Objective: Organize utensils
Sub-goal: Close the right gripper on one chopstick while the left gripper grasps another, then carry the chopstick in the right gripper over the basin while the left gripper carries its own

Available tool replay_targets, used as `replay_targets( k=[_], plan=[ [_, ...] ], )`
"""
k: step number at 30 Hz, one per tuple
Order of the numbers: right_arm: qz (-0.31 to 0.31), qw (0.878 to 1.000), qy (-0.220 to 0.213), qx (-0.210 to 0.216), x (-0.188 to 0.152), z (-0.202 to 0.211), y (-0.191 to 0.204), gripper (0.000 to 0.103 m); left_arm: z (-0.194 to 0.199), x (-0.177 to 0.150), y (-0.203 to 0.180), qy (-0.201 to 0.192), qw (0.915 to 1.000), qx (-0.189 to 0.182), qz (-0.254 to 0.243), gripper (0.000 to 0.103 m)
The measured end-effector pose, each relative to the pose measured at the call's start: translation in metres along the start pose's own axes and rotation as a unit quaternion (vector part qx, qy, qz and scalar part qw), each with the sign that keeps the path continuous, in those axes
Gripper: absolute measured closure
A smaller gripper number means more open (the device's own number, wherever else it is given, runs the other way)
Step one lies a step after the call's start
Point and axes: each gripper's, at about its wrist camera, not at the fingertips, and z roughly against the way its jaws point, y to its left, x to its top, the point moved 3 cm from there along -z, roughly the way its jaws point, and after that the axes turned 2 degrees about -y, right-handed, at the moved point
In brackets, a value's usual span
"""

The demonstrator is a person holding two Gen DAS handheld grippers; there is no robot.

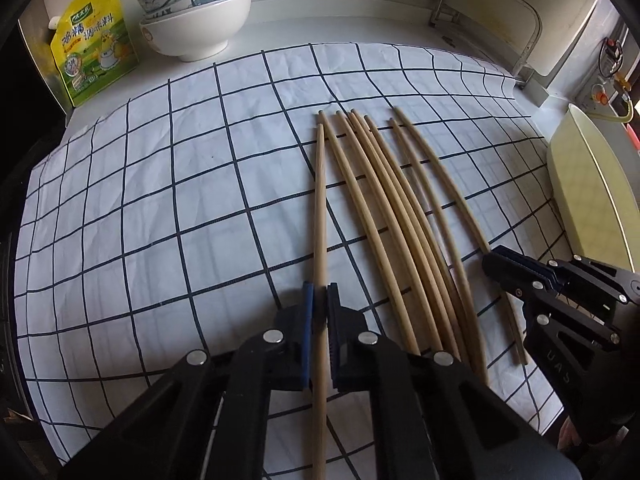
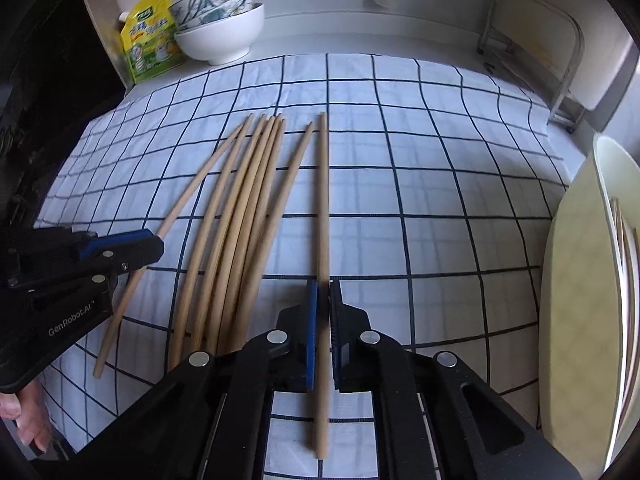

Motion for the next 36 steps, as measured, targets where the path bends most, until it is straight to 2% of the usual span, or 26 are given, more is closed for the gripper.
replay_targets(
  k=[5,12,20,28,36],
  plan=[
    [-0.039,0.999,-0.003,-0.002,-0.002,0.008,-0.012,0.097,0.008,0.001,0.002,-0.001,1.0,0.004,0.001,0.096],
    [-0.059,0.998,-0.021,-0.003,0.0,0.031,-0.021,0.097,0.029,0.005,-0.003,-0.012,0.9999,0.0,-0.007,0.096],
    [-0.06,0.997,-0.05,-0.002,0.002,0.072,-0.033,0.097,0.055,0.014,-0.028,-0.03,0.9992,-0.015,-0.023,0.096],
    [-0.071,0.993,-0.089,-0.015,-0.002,0.125,-0.063,0.097,0.082,0.037,-0.086,-0.062,0.9955,-0.041,-0.058,0.096],
    [-0.112,0.986,-0.107,-0.054,-0.019,0.16,-0.13,0.097,0.1,0.058,-0.167,-0.086,0.9874,-0.082,-0.104,0.096]
  ],
)
